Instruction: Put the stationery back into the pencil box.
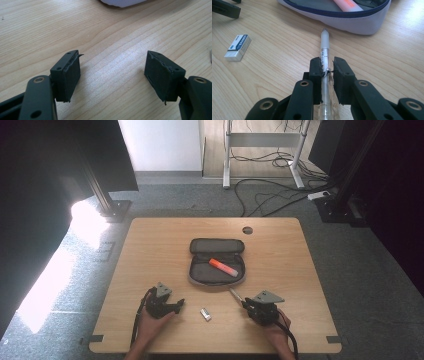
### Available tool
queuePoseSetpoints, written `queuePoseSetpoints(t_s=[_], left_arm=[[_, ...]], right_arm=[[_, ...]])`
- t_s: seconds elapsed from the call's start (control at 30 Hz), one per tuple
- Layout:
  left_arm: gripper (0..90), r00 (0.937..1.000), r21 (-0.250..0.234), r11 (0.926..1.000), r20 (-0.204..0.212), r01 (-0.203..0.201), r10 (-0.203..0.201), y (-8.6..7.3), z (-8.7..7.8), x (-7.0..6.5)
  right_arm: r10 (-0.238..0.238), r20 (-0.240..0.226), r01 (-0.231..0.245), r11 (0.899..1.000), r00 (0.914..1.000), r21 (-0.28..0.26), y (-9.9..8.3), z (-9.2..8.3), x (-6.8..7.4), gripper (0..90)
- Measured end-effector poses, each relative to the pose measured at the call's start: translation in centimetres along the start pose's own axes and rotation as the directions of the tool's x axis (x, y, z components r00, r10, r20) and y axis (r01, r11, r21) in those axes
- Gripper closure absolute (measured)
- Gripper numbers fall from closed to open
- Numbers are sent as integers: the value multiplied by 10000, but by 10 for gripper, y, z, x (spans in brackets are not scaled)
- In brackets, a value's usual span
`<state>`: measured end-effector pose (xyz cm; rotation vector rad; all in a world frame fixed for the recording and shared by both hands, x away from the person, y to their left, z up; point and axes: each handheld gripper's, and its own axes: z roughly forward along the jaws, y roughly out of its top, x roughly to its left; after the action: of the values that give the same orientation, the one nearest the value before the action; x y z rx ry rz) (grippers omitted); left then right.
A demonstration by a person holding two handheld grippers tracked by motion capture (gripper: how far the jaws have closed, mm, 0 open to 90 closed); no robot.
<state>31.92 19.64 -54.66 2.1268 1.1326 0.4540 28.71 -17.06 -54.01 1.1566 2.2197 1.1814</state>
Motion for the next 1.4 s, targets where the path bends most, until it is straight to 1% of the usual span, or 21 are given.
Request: queuePoseSetpoints(t_s=[0.17,0.37,0.5,0.57,1.1,1.4], left_arm=[[290,10000,-1,10000,0,-1,1,0,0,0],[290,10000,-3,10000,-4,1,-1,0,0,0],[290,10000,-2,10000,1,2,-2,0,0,0],[289,10000,-3,10000,-1,0,0,0,0,0],[289,10000,-1,10000,-2,-16,16,0,0,0],[289,10000,1,10000,-1,-18,18,0,0,0]], right_arm=[[225,-208,-228,9996,9995,-137,1,-3,-2,768],[285,-356,-299,9988,9990,-377,4,-9,-3,768],[347,-433,-366,9984,9985,-442,5,-10,-4,768],[290,-476,-316,9980,9984,-546,6,-12,-4,768],[264,-592,-323,9945,9979,-994,15,-20,-3,769],[247,-599,-311,9936,9979,-1082,18,-21,-4,769]])
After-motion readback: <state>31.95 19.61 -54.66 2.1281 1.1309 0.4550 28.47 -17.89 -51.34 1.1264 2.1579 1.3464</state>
